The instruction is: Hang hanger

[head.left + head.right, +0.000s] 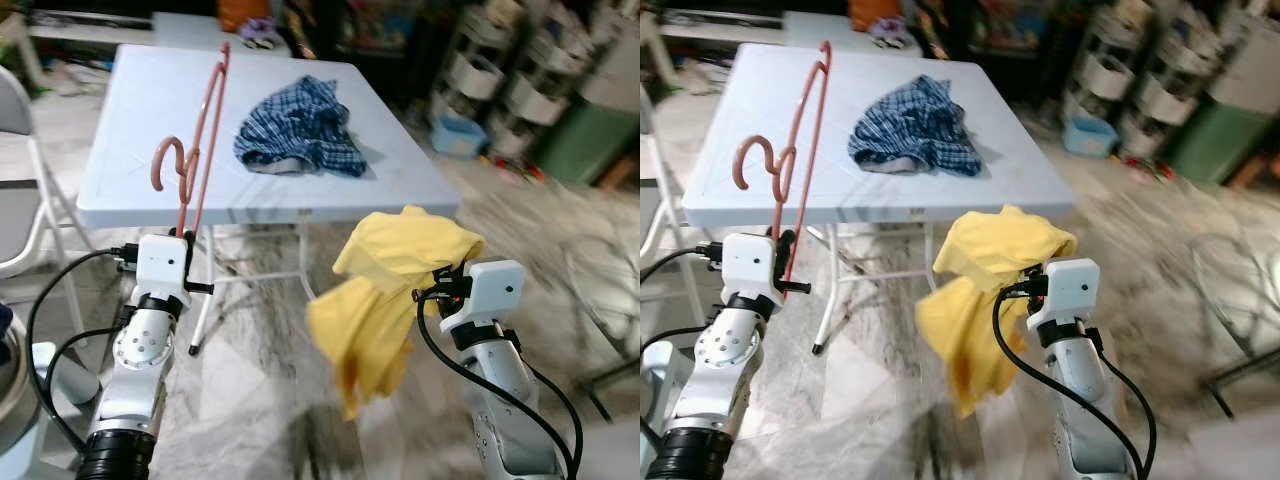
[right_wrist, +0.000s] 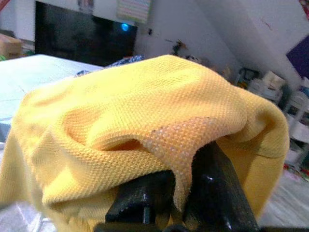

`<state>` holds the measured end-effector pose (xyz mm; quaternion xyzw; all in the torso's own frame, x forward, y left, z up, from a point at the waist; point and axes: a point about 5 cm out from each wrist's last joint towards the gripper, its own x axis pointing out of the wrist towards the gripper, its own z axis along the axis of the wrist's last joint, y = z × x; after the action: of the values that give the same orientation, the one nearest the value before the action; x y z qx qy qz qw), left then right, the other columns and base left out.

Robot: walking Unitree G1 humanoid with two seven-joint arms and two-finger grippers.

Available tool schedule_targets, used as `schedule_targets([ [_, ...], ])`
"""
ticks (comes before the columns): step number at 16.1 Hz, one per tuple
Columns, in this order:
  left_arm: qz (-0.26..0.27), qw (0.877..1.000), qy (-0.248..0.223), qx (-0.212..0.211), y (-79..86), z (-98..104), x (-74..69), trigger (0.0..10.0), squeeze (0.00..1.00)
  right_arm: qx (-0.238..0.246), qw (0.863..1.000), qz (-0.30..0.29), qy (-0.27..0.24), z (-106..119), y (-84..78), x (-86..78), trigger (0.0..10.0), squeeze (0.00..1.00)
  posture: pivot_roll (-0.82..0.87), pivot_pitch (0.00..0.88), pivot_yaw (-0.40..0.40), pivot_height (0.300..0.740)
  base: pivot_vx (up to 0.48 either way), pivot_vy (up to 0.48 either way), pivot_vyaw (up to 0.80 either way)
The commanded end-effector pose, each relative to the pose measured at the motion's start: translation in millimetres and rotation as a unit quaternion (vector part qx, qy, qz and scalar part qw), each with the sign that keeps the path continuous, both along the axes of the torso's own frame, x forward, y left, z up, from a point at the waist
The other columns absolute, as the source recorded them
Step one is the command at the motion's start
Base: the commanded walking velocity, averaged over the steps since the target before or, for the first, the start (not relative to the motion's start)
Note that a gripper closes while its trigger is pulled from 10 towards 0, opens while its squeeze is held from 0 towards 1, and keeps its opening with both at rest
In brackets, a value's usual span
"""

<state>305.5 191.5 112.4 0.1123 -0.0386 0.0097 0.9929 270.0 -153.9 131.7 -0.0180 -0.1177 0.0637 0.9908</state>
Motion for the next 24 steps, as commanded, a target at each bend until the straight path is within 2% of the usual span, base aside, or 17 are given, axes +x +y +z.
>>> schedule_targets([
  [1,-0.019,1.0,-0.002,0.005,-7.6,2.5,1.3,10.0,0.0,-0.007,1.0,-0.008,-0.016,7.5,-5.9,3.2,10.0,0.0,0.24,0.019,-0.192,0.74,0.405,0.0,0.0],
  [6,-0.019,1.0,0.009,0.002,-8.2,-0.4,-4.8,10.0,0.0,0.007,1.0,-0.012,-0.01,5.9,-5.3,7.5,10.0,0.0,0.25,0.029,-0.196,0.74,0.433,0.0,0.0],
  [8,-0.027,0.999,0.021,0.004,-10.1,-4.2,-3.1,10.0,0.0,0.022,0.999,-0.023,-0.002,1.1,-6.4,8.0,10.0,0.0,0.25,0.03,-0.18,0.74,0.433,0.0,-0.8],
  [10,-0.053,0.997,0.048,0.005,-19.1,-10.1,5.8,10.0,0.0,0.048,0.998,-0.047,-0.003,-2.6,-9.2,5.8,10.0,0.0,0.24,0.026,-0.145,0.74,0.141,0.0,-0.8],
  [14,-0.114,0.992,0.052,0.022,-40.8,-6.5,20.2,10.0,0.0,0.064,0.994,-0.089,-0.003,-11.3,-12.6,-2.0,10.0,0.0,0.19,0.005,-0.057,0.74,0.0,0.0,-0.26],
  [18,-0.147,0.988,0.053,0.023,-58.3,-1.9,32.2,10.0,0.0,0.069,0.99,-0.123,-0.002,-18.5,-18.9,-11.4,10.0,0.0,0.13,0.0,-0.006,0.74,0.0,0.0,0.0],
  [24,-0.163,0.984,0.062,0.032,-62.7,-1.4,39.8,10.0,0.0,0.094,0.983,-0.154,-0.008,-20.7,-25.3,-11.8,10.0,0.0,0.13,0.0,0.026,0.74,0.0,0.0,0.0],
])
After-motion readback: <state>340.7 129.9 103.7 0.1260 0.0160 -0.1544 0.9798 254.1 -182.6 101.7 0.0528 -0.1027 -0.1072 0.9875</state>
